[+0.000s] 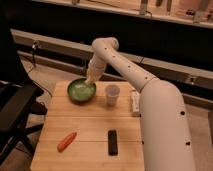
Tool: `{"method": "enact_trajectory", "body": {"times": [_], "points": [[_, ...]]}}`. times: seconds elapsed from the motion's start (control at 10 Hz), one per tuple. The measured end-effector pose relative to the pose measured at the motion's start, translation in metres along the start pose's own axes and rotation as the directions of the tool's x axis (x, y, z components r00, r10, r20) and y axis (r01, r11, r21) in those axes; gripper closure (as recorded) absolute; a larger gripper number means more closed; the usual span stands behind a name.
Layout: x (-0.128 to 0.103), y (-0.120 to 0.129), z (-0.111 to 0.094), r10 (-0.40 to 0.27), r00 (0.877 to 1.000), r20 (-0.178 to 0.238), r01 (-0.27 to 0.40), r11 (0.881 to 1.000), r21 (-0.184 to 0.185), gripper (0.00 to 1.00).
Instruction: Place the white sponge in the ceramic bowl
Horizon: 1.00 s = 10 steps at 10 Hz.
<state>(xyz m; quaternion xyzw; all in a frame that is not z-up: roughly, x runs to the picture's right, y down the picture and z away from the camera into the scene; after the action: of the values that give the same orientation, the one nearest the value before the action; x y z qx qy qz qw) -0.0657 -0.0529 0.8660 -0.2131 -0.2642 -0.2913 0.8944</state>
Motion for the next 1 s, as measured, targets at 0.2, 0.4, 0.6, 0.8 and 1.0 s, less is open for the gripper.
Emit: {"method": "enact_trajectory", "body": {"times": [0.2, 0.4, 0.6, 0.8, 1.0], "points": [[-0.009, -0.008, 0.004, -0.062, 0.998, 0.006, 0.062, 0.998, 0.002, 0.54], [-0.033, -0.029, 0.014, -0.155, 0.988, 0.000, 0.155, 0.988, 0.010, 0.33], [-0.038, -0.035, 0.015, -0.200, 0.979, -0.026, 0.200, 0.979, 0.024, 0.20], [-0.040, -0.036, 0.015, -0.215, 0.976, -0.040, 0.216, 0.976, 0.035, 0.20], [-0.035, -0.034, 0.014, -0.189, 0.982, -0.030, 0.190, 0.981, 0.035, 0.30]]}}
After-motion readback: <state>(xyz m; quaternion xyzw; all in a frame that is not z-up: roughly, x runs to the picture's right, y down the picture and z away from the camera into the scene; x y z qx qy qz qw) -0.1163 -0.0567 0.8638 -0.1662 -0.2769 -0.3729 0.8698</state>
